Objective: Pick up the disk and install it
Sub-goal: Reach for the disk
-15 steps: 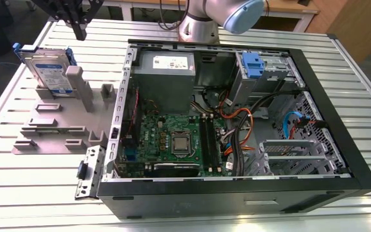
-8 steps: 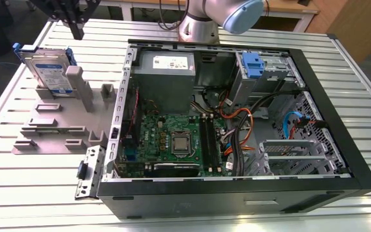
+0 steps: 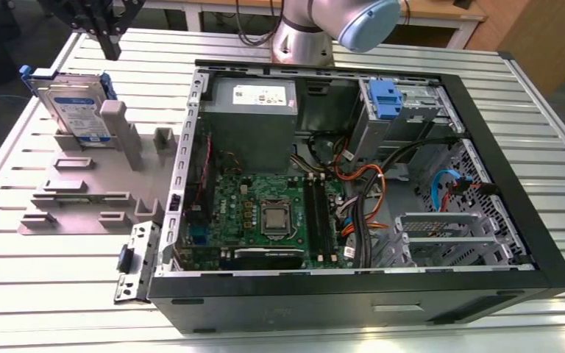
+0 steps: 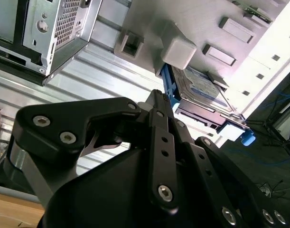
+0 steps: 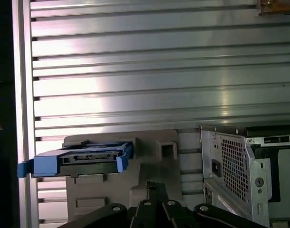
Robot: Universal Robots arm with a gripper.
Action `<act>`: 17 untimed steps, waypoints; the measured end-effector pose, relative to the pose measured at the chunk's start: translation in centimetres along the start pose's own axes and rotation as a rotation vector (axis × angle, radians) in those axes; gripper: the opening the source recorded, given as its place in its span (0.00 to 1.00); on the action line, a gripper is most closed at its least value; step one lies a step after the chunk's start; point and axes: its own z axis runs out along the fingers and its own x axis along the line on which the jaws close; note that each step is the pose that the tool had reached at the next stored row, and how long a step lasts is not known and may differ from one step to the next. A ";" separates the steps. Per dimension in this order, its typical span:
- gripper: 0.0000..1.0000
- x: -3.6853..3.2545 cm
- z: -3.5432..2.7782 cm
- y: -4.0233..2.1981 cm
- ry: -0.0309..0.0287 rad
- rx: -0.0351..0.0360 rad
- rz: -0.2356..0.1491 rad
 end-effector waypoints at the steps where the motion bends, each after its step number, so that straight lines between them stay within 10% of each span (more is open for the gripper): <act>1: 0.11 0.03 0.03 -0.01 0.0005 0.0001 -0.008; 6: 0.11 0.25 0.09 0.09 0.0032 0.0005 -0.058; 17: 0.11 3.00 0.25 0.37 0.0040 0.0005 -0.059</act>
